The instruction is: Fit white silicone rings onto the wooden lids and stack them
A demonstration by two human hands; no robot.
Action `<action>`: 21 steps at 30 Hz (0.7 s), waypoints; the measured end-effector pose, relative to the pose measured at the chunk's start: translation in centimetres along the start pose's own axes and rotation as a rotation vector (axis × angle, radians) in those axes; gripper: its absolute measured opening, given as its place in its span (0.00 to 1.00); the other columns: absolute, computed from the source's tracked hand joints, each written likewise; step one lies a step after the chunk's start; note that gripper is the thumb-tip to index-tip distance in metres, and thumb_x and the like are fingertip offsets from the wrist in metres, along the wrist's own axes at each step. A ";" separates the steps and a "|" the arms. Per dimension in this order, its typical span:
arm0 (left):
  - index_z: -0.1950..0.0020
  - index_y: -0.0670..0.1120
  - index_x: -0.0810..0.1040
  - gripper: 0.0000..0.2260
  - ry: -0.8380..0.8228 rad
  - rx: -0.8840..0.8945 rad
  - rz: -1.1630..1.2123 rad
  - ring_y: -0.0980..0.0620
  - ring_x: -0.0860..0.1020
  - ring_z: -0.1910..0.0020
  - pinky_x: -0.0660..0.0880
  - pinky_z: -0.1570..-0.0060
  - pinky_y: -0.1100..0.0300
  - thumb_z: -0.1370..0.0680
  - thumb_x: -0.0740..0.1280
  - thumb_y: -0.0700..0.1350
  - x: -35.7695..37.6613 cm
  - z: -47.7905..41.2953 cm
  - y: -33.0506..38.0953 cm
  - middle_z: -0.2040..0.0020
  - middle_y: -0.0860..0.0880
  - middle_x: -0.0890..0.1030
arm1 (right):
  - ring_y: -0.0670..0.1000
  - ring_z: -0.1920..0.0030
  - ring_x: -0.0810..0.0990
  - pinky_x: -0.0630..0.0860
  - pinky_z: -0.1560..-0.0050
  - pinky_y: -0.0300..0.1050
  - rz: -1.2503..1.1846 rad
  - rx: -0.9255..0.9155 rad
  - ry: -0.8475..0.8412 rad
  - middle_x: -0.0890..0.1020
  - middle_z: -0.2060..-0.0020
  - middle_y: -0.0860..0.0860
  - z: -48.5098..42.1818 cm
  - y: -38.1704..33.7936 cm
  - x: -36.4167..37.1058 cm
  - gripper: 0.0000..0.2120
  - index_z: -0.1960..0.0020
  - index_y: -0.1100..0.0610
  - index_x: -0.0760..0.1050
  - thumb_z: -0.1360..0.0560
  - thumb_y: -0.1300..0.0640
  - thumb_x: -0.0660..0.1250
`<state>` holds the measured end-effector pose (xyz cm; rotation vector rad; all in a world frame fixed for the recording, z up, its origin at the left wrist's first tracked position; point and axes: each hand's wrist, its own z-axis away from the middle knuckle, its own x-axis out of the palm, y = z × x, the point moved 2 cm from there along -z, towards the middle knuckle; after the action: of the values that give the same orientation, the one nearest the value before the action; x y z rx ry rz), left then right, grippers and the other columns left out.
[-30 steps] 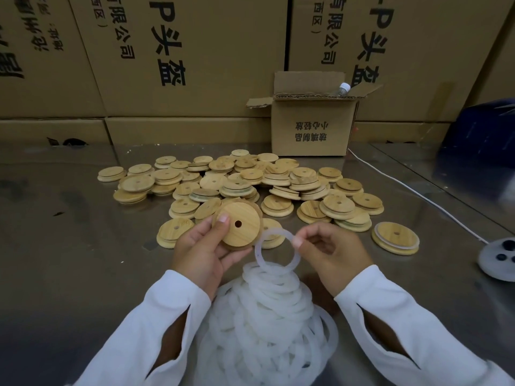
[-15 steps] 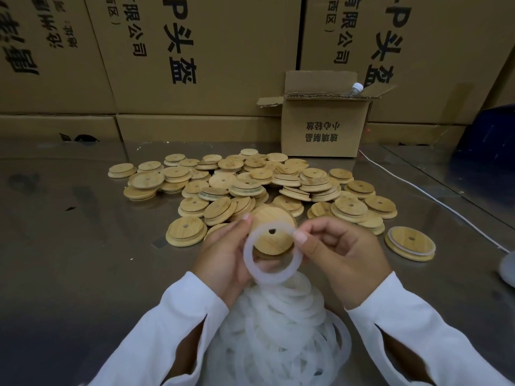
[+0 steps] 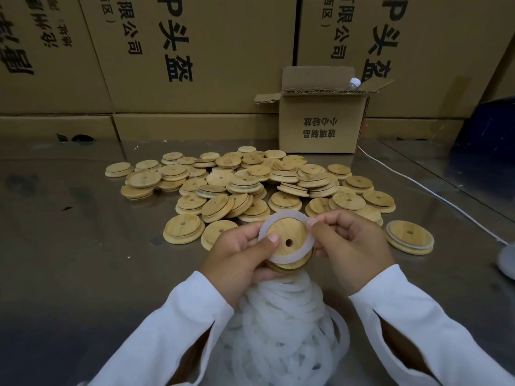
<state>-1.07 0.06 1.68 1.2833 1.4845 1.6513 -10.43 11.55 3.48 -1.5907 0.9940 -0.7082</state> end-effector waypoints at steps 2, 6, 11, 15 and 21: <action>0.46 0.42 0.79 0.16 -0.004 0.021 0.006 0.48 0.83 0.54 0.80 0.60 0.58 0.32 0.65 0.44 0.1 0.0 0.1 0.53 0.42 0.84 | 0.41 0.76 0.73 0.72 0.71 0.31 -0.009 0.023 -0.013 0.77 0.78 0.47 -0.1 0.1 0.0 0.08 0.66 0.55 0.77 0.29 0.62 0.67; 0.48 0.43 0.79 0.14 0.007 0.046 0.009 0.49 0.83 0.55 0.79 0.62 0.60 0.32 0.64 0.43 0.1 0.1 0.1 0.54 0.43 0.84 | 0.40 0.79 0.72 0.71 0.73 0.29 -0.051 0.055 -0.055 0.76 0.80 0.46 -0.2 0.0 0.0 0.09 0.66 0.56 0.76 0.27 0.63 0.65; 0.47 0.43 0.79 0.15 0.018 0.072 -0.005 0.49 0.83 0.55 0.79 0.62 0.60 0.32 0.64 0.44 0.2 0.1 0.3 0.55 0.43 0.84 | 0.40 0.78 0.73 0.70 0.72 0.28 -0.041 0.045 -0.083 0.77 0.80 0.46 -0.4 -0.1 -0.2 0.10 0.65 0.56 0.76 0.26 0.63 0.64; 0.46 0.42 0.78 0.16 0.073 0.083 0.020 0.47 0.83 0.54 0.80 0.61 0.58 0.32 0.63 0.45 0.0 0.0 0.2 0.53 0.42 0.84 | 0.41 0.76 0.74 0.71 0.70 0.29 -0.014 0.019 -0.116 0.77 0.79 0.47 -0.2 -0.2 0.0 0.09 0.65 0.55 0.77 0.26 0.63 0.64; 0.44 0.40 0.78 0.17 0.091 0.073 0.051 0.45 0.83 0.53 0.80 0.59 0.57 0.32 0.64 0.44 0.0 0.1 0.2 0.52 0.40 0.83 | 0.42 0.75 0.73 0.72 0.70 0.30 0.011 -0.061 -0.063 0.77 0.74 0.50 0.1 -0.5 0.2 0.06 0.63 0.57 0.76 0.28 0.63 0.66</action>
<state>-0.95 0.09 1.82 1.3103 1.5909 1.7234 -10.12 11.47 3.87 -1.6493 0.9858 -0.6217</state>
